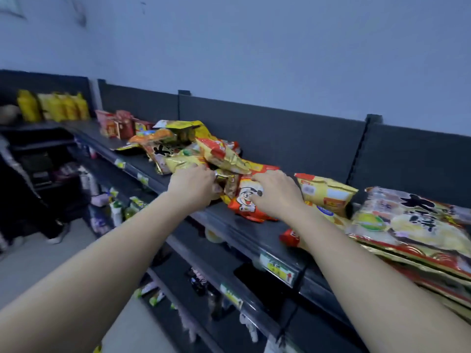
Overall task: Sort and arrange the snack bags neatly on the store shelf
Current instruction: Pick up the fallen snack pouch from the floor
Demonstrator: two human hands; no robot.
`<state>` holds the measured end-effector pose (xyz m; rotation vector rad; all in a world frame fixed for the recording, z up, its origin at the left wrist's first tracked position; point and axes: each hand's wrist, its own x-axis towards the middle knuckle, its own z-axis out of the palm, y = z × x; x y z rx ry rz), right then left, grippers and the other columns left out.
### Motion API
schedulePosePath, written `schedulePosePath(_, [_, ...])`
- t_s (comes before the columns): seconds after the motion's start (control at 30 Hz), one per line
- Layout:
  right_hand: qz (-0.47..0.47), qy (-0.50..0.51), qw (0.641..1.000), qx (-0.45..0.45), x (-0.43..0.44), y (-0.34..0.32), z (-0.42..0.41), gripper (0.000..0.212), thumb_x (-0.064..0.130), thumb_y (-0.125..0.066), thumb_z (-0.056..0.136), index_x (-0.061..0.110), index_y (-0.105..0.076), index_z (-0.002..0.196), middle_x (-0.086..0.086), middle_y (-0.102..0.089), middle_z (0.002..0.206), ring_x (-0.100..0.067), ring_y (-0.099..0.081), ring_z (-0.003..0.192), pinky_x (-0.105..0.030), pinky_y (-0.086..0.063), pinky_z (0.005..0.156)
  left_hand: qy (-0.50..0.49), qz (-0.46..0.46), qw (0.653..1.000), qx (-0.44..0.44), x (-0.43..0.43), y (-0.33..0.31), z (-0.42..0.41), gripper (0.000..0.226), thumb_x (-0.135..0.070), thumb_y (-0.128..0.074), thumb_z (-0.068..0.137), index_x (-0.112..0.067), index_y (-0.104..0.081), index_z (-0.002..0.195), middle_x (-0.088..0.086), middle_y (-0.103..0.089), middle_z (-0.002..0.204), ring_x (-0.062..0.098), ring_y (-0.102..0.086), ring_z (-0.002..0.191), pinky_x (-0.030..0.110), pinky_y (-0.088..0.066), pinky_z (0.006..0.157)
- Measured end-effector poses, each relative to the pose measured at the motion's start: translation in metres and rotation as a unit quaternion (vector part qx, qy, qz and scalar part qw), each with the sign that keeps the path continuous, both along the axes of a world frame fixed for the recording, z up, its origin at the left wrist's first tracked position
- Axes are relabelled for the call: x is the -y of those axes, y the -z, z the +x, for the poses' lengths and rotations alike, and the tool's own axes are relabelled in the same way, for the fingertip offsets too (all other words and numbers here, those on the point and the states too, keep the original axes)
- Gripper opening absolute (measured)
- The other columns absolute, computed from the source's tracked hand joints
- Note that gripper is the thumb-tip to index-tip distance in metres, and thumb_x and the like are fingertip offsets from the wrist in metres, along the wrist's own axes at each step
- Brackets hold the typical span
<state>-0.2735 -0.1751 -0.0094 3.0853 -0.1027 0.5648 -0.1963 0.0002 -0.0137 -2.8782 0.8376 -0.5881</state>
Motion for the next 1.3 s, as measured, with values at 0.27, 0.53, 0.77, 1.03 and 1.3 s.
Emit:
schedulePosePath(0.27, [-0.014, -0.097, 0.994, -0.046, -0.116, 0.03, 0.096, 0.043, 0.039, -0.057, 0.091, 0.019, -0.056, 0.129, -0.008, -0.058, 0.124, -0.03, -0.049, 0.118, -0.04, -0.045, 0.089, -0.097, -0.001, 0.994, -0.058, -0.119, 0.033, 0.068, 0.026, -0.016, -0.052, 0.088, -0.016, -0.055, 0.113, 0.002, -0.056, 0.116, 0.024, -0.049, 0.113, 0.035, -0.043, 0.07])
schedulePosePath(0.53, [-0.032, -0.189, 0.974, -0.119, -0.204, 0.091, 0.195, 0.046, 0.04, -0.055, 0.092, 0.019, -0.052, 0.134, -0.008, -0.054, 0.13, -0.029, -0.046, 0.123, -0.042, -0.043, 0.096, -0.195, -0.019, 0.973, -0.12, -0.206, 0.106, 0.134, 0.022, -0.015, -0.052, 0.085, -0.015, -0.057, 0.107, 0.004, -0.058, 0.113, 0.027, -0.052, 0.112, 0.039, -0.048, 0.079])
schedulePosePath(0.77, [-0.032, -0.265, 0.944, -0.193, -0.277, 0.159, 0.286, 0.042, 0.039, -0.05, 0.095, 0.016, -0.054, 0.131, -0.01, -0.055, 0.126, -0.03, -0.047, 0.12, -0.041, -0.042, 0.094, -0.264, -0.008, 0.941, -0.21, -0.283, 0.183, 0.197, 0.025, -0.019, -0.055, 0.088, -0.012, -0.055, 0.112, 0.009, -0.058, 0.116, 0.03, -0.053, 0.112, 0.038, -0.047, 0.08])
schedulePosePath(1.03, [-0.05, -0.309, 0.908, -0.278, -0.374, 0.236, 0.382, 0.039, 0.029, -0.057, 0.091, 0.017, -0.058, 0.128, -0.009, -0.054, 0.126, -0.03, -0.048, 0.119, -0.038, -0.043, 0.092, -0.336, -0.045, 0.889, -0.308, -0.375, 0.263, 0.256, 0.025, -0.013, -0.053, 0.089, -0.007, -0.054, 0.113, 0.013, -0.056, 0.12, 0.031, -0.051, 0.117, 0.037, -0.045, 0.087])
schedulePosePath(1.3, [-0.066, -0.298, 0.881, -0.362, -0.476, 0.331, 0.479, 0.041, 0.028, -0.058, 0.088, 0.015, -0.058, 0.128, -0.013, -0.058, 0.125, -0.031, -0.051, 0.117, -0.038, -0.046, 0.09, -0.346, -0.049, 0.859, -0.375, -0.476, 0.35, 0.339, 0.026, -0.015, -0.054, 0.09, -0.011, -0.054, 0.116, 0.009, -0.056, 0.121, 0.027, -0.049, 0.118, 0.034, -0.044, 0.082])
